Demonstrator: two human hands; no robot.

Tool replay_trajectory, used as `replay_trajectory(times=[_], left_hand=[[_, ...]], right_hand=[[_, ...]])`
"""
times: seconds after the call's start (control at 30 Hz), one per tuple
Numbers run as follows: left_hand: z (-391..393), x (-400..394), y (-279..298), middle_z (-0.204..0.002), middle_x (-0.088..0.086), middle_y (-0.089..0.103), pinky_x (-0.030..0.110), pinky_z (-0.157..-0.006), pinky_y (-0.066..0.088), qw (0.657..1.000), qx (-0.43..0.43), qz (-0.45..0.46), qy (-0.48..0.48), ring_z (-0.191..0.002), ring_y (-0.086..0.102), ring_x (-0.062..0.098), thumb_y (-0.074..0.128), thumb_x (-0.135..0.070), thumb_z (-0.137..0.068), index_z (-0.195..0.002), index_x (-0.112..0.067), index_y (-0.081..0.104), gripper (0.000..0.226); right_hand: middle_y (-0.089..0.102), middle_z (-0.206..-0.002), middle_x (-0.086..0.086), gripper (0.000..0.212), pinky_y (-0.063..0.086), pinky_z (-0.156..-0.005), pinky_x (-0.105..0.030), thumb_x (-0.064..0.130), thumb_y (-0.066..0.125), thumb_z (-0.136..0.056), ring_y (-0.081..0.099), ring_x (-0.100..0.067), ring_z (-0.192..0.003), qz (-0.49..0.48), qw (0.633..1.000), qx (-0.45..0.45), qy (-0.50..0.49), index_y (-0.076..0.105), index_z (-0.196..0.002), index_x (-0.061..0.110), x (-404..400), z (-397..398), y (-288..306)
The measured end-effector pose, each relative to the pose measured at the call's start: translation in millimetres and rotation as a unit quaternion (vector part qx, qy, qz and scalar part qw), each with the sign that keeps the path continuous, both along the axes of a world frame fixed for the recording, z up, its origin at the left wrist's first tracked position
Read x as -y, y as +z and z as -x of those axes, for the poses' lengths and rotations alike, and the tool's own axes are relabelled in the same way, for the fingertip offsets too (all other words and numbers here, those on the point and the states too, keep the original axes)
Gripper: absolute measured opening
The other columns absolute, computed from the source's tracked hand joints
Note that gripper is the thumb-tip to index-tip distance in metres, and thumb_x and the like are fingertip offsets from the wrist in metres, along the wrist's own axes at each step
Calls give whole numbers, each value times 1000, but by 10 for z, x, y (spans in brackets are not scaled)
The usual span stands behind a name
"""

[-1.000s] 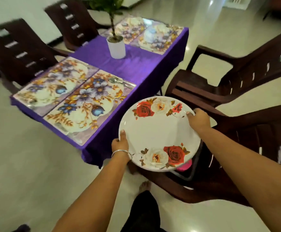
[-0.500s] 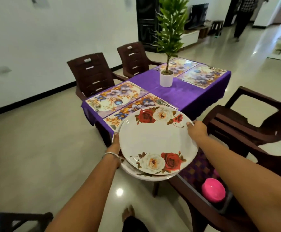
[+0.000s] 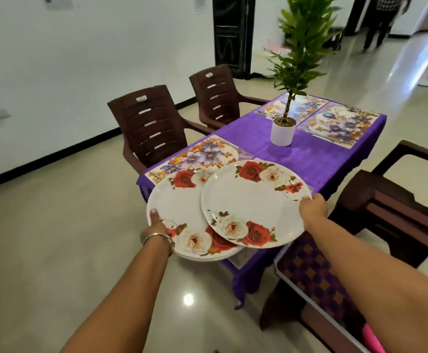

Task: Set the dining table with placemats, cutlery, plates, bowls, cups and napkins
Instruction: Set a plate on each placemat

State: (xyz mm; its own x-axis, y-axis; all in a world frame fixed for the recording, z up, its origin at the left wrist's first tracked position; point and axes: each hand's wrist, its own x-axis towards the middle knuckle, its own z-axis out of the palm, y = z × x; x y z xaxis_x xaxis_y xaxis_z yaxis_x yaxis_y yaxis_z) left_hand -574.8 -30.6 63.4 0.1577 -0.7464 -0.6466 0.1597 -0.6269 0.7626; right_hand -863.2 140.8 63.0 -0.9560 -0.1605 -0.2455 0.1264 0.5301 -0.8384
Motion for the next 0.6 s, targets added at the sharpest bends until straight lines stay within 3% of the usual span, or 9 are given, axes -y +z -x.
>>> replay_trajectory(times=[0.1,0.23,0.37,0.5,0.6], left_hand=[[-22,303,-38,-120,10,59,42,-78,51,999,6,-4,39,-101,61,32,63,-59,-82,-122,-6,53,66],[-60,601,-82,-125,12,58,45,-88,50,996,54,-23,69,-109,58,35,57,-68,-80,-122,-8,53,73],[-41,745,-99,-123,13,60,41,-91,48,993,58,-29,103,-108,59,33,52,-73,-79,-120,-6,55,78],[-20,778,-84,-121,12,61,38,-89,47,990,54,-33,125,-107,59,32,51,-71,-82,-121,-4,54,78],[-19,801,-98,-120,12,61,39,-90,48,989,42,-39,136,-106,59,32,52,-71,-81,-119,-5,55,77]], right_hand=[[50,-133,-23,35,40,-92,-36,13,39,-100,48,-38,-120,-21,998,2,-51,46,-132,-1,121,7,-36],[50,-132,-23,36,42,-92,-39,12,40,-99,51,-39,-117,-18,994,28,-108,43,-132,-1,223,-14,-93],[49,-134,-21,39,43,-94,-39,13,40,-98,51,-39,-119,-5,986,45,-163,42,-136,4,249,45,-200],[40,-143,-18,47,38,-100,-40,15,41,-97,42,-36,-129,-38,989,77,-121,33,-142,5,179,171,-271],[48,-134,-25,38,42,-96,-48,15,40,-99,49,-42,-121,-68,982,59,-168,39,-133,0,217,192,-318]])
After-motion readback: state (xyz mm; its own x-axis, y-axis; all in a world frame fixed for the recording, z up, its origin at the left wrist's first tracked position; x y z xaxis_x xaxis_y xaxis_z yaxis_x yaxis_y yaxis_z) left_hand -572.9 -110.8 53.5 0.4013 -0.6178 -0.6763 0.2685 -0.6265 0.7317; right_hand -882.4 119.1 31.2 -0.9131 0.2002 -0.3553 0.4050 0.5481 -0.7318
